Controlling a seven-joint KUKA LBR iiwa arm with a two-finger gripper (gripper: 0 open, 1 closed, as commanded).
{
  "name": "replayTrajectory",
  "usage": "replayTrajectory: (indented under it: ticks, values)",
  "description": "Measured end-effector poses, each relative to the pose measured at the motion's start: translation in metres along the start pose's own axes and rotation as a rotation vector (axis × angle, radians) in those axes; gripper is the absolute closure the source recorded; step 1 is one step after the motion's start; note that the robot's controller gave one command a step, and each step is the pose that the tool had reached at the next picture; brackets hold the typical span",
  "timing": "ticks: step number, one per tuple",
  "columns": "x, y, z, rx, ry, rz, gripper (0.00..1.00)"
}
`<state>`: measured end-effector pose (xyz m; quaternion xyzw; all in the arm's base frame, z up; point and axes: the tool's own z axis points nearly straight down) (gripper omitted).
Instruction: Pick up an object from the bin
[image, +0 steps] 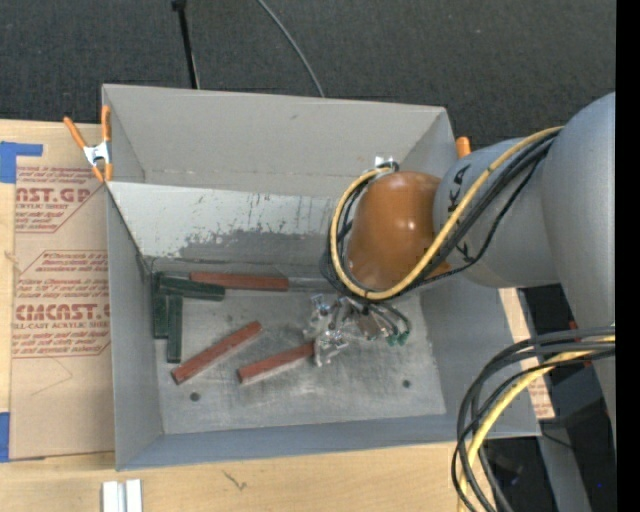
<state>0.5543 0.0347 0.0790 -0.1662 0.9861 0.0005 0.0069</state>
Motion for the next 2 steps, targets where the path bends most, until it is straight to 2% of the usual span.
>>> replayTrajectory:
  ticks: [1,2]
  values:
    - [0.000,0.000,0.000,0.000,0.000,0.000,1.00]
    - [-0.014,0.013,-0.202,-0.002,0.014,-0.084,1.00]
